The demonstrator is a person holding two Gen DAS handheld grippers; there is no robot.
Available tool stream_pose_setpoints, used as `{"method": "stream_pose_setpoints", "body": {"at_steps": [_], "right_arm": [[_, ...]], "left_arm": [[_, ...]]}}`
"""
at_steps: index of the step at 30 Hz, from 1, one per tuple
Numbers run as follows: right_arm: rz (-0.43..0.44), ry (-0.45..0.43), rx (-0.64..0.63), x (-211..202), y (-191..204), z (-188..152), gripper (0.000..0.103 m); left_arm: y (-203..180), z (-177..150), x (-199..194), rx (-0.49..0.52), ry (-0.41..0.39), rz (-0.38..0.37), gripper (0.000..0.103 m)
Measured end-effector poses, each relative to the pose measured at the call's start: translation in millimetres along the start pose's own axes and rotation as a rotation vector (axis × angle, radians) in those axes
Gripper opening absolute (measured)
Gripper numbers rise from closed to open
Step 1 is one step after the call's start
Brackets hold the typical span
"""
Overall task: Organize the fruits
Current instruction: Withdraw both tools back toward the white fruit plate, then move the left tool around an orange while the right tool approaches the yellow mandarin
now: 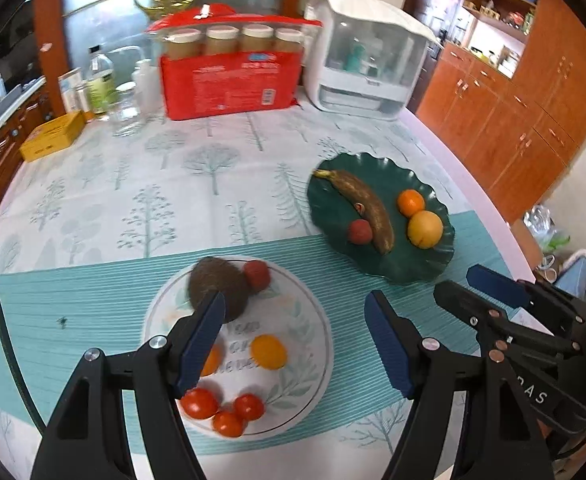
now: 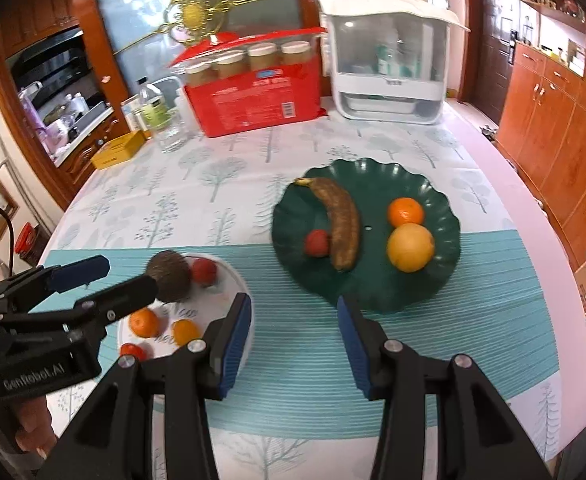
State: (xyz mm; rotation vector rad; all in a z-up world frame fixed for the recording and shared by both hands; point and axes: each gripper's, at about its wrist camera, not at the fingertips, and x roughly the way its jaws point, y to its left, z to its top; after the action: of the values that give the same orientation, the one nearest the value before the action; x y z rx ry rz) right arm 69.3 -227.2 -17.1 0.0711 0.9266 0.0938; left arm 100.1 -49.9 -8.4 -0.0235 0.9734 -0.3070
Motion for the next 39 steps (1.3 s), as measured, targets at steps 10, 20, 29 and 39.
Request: {"method": "stream_pose_setpoints", "body": {"at_steps": [10, 20, 29, 39], "right_arm": [[0.068, 0.005, -0.068, -8, 34, -5, 0.045], [0.114, 0.048, -0.102, -1, 54, -19, 0.045], [0.145, 0.115, -0.129, 25, 72, -32, 0.045], [0.17, 0.204, -0.126, 71, 82, -39, 0.045]], "left_arm": [[35, -21, -34, -0.061, -0.064, 0.084, 0.071], [72, -51, -34, -0.106, -0.006, 0.143, 0.071], [87, -77, -6, -0.076, 0.134, 0.153, 0.071], [97, -74, 39, -0.123, 0.238, 0.116, 0.071]]}}
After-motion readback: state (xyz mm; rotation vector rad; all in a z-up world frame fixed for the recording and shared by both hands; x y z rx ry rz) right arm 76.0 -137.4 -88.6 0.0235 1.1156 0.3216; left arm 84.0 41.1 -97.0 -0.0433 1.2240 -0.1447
